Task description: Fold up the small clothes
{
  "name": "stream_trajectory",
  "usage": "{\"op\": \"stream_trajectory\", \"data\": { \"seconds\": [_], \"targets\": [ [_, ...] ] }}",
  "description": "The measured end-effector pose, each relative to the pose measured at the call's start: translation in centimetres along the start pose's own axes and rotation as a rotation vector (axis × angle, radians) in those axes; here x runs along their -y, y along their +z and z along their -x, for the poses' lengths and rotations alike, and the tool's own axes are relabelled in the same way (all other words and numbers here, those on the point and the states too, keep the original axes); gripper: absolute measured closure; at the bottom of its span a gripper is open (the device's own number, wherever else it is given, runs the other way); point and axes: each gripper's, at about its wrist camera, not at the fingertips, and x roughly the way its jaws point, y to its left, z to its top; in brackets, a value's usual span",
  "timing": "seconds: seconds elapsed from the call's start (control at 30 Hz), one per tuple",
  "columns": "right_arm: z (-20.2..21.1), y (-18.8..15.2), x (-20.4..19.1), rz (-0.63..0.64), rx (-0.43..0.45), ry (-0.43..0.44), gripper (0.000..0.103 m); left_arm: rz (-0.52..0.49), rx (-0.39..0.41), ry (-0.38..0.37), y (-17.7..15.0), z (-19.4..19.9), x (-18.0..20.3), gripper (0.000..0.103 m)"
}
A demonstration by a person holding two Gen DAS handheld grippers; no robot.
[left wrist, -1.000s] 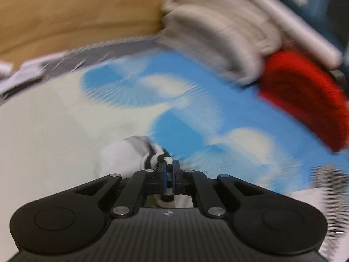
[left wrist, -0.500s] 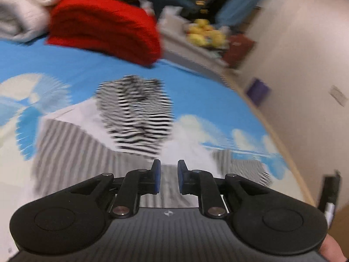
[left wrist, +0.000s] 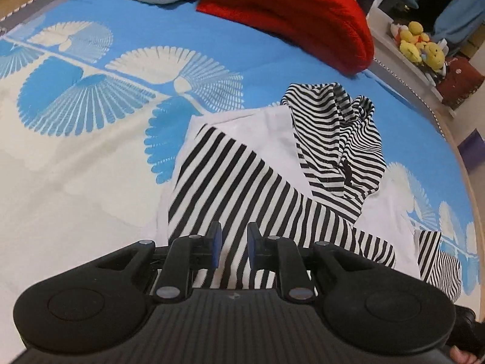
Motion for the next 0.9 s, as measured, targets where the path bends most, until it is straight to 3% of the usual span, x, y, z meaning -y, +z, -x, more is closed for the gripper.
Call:
{"op": "stream_trajectory", "data": {
  "seconds": [0.13,0.23,0.27,0.33,0.53,0.6,0.67,0.77,0.83,0.9],
  "targets": [
    [-1.7,0.2,0.7,-0.062,-0.016,-0.001,0.075,-0.018,-0.011,0.021,0.1,-0.6,0.1,0.085],
    [-1.7,0.1,-0.1,-0.012,0.008,-0.010,0.077,-0.028,-0.033,0.024,0.1,-1.4,0.0,0.085],
    [-1.6,0.0,-0.2,0.006,0.017,-0.015,0.091,-0.034,-0.037,0.023,0.1,-1.5,0.1,0.085],
    [-1.3,0.0,-0.4,0.027,0.040,-0.006,0.097,-0.038,-0.042,0.020,0.0,-1.7,0.3,0.085],
    [4.4,0.0,-2.7,0.149,0.285,0.107,0.098,-0.052,-0.055,0.004,-0.6,-1.7,0.6,0.085],
    [5.2,-0.3,-2.6,0.166,0.330,0.095,0.098,-0.061,-0.063,-0.002,-0.9,-1.8,0.6,0.085],
    [4.0,-0.1,-1.6,0.143,0.284,-0.013,0.097,-0.072,-0.079,-0.006,-1.2,-2.1,0.7,0.085],
    [1.4,0.4,1.0,0.045,0.137,-0.172,0.092,-0.074,-0.129,-0.020,-1.9,-3.1,0.4,0.085],
    [1.3,0.5,1.6,0.013,0.131,-0.160,0.092,-0.077,-0.163,-0.022,-2.4,-3.9,0.3,0.085],
    [2.4,0.6,0.5,0.074,0.200,-0.105,0.092,-0.080,-0.192,-0.027,-2.9,-4.5,0.3,0.085]
  ]
}}
